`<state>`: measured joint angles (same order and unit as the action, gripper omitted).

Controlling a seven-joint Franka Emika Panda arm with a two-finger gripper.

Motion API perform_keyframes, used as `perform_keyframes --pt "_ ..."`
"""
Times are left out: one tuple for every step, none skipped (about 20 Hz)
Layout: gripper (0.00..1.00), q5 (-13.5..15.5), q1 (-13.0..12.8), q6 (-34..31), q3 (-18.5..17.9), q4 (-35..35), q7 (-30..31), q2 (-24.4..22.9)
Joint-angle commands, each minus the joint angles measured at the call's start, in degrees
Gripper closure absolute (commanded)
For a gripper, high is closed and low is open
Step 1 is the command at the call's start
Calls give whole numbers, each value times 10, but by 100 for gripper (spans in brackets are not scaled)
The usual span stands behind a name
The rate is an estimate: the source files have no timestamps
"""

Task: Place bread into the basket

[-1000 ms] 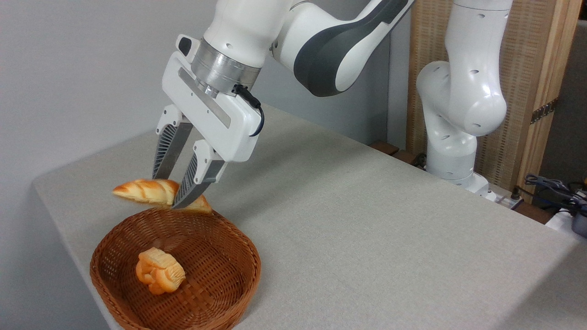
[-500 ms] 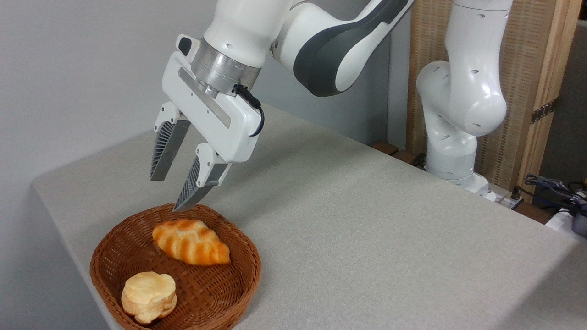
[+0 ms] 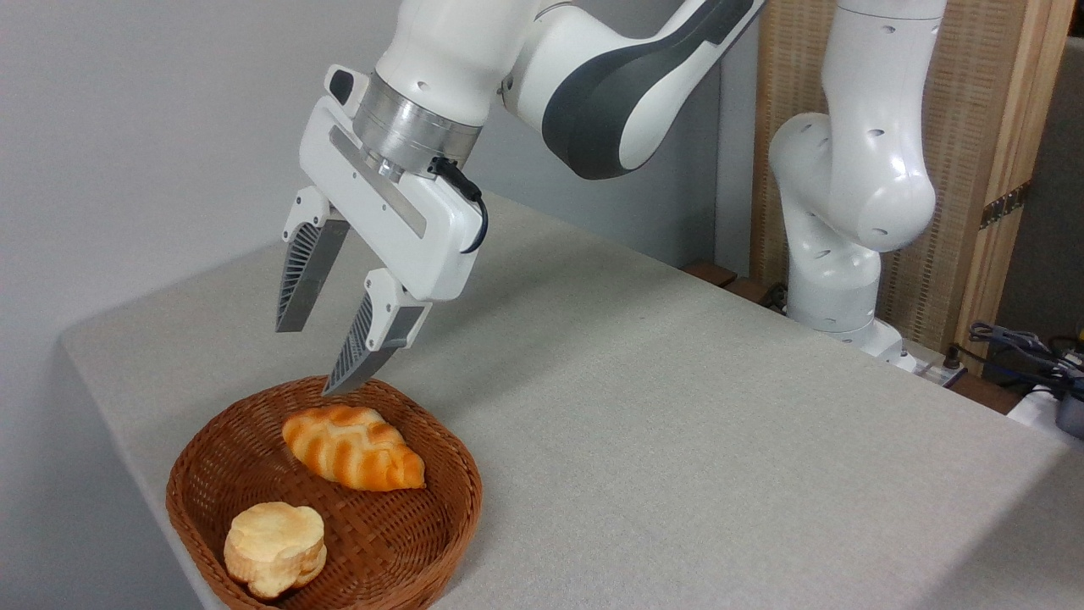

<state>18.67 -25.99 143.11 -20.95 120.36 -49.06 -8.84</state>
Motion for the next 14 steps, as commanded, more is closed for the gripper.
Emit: perform_keyframes --pt "0 6 -10 -56 -10 -7 -2 1" --pt "0 6 -10 -70 -9 -8 0 2" --pt "0 5 -9 -82 -9 -10 0 2" --pt "0 5 -9 -87 -9 -11 0 3" --pt "0 5 -6 -106 -9 -14 1 2" --pt "0 5 -5 -119 -9 -20 1 3" --pt "0 5 -3 -153 -10 -41 1 6" --pt "0 4 -3 -191 -12 -63 1 16" --pt "0 1 -3 -211 -16 -74 0 21" --pt "0 -18 -4 -242 -25 -93 0 25" --pt "0 -29 -4 -253 -26 -101 0 27" --pt "0 -53 -4 -274 -26 -111 3 30" --pt "0 -62 -4 -282 -26 -115 5 30" --pt "0 -77 -4 -295 -26 -118 11 30"
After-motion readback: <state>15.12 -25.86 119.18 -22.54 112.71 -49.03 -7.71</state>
